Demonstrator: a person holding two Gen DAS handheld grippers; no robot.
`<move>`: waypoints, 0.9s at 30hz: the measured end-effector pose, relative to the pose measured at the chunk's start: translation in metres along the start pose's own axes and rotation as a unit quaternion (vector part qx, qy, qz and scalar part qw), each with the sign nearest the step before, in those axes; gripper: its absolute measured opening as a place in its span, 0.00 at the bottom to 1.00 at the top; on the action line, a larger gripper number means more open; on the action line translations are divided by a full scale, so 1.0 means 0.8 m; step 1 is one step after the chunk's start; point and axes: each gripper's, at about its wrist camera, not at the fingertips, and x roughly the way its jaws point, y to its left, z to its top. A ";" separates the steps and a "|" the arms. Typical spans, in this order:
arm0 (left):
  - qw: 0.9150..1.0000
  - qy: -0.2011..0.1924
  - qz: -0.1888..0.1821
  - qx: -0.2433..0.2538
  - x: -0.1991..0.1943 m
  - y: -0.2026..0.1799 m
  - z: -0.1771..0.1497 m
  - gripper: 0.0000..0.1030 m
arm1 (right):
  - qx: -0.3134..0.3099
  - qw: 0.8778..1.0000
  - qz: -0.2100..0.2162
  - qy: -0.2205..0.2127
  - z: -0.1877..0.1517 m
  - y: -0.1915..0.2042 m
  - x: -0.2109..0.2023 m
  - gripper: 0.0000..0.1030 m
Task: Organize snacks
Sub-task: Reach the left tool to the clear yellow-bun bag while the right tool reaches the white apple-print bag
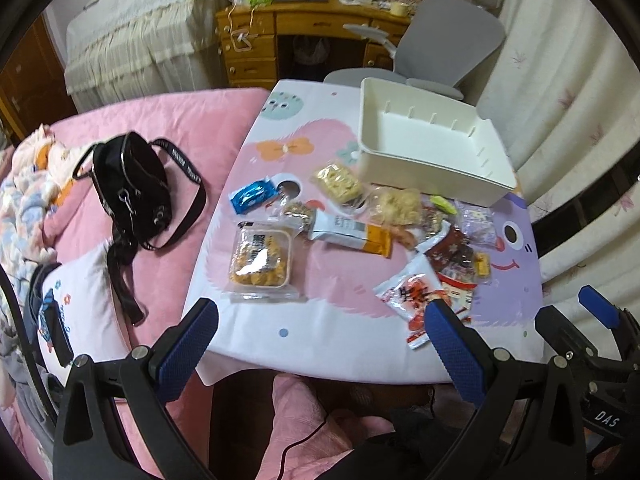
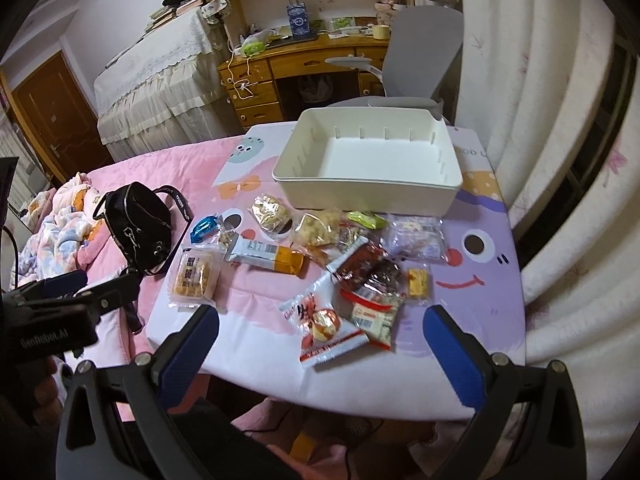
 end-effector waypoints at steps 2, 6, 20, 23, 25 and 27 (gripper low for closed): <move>1.000 0.011 -0.007 -0.004 0.012 0.014 0.007 0.99 | -0.005 1.000 -0.009 -0.005 0.001 0.008 0.008 0.99; 0.999 0.036 -0.016 0.002 0.042 0.037 0.022 0.99 | -0.007 1.000 -0.027 -0.012 0.003 0.020 0.032 0.99; 0.983 0.181 -0.014 0.032 0.189 0.096 0.057 0.99 | -0.044 0.989 -0.128 0.059 -0.022 0.063 0.147 0.99; 0.978 0.208 -0.012 0.034 0.219 0.102 0.057 0.99 | -0.048 0.985 -0.140 0.086 -0.029 0.066 0.170 0.99; 0.974 0.224 -0.011 0.035 0.238 0.105 0.058 0.99 | -0.054 0.981 -0.152 0.103 -0.034 0.068 0.186 0.99; 0.969 0.243 -0.006 0.036 0.255 0.107 0.058 0.99 | -0.054 0.979 -0.155 0.123 -0.038 0.068 0.202 0.99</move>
